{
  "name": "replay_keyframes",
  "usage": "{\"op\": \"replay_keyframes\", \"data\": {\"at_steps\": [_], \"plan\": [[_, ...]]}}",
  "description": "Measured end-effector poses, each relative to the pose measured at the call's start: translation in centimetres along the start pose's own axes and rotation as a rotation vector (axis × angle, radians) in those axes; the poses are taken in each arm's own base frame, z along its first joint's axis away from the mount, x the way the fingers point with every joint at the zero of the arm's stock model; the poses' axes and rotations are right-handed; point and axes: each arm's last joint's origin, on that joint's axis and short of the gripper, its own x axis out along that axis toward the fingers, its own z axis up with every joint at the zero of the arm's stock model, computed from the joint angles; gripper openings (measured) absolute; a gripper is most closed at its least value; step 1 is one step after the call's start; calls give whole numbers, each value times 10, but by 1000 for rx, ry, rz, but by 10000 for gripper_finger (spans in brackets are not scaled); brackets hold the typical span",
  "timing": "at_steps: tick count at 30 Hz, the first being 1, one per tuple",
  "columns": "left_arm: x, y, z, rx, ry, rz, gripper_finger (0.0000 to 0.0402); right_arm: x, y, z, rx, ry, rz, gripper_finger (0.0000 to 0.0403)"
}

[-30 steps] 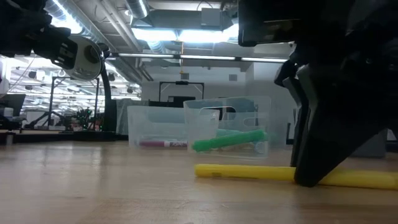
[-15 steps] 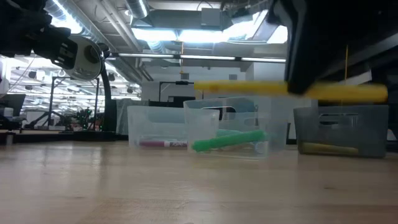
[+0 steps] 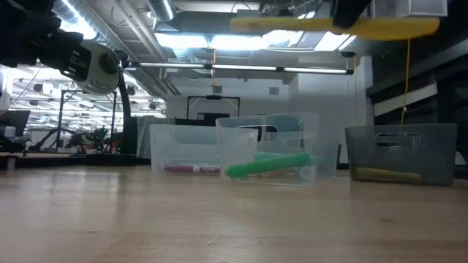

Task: Pick & Place Markers
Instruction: Put the yellow pen into the black bin

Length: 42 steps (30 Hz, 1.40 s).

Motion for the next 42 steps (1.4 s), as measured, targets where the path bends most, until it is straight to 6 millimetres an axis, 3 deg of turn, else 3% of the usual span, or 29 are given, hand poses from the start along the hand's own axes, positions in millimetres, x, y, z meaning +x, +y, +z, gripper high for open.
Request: {"op": "replay_keyframes", "data": {"at_steps": [15, 34, 42], "plan": [[0, 0, 0, 0, 0, 0, 127, -37, -21, 10, -14, -68, -89, 37], [0, 0, 0, 0, 0, 0, 128, -33, -36, 18, -69, -35, -111, 39], [0, 0, 0, 0, 0, 0, 127, -48, -51, 9, -32, -61, -126, 39]]}}
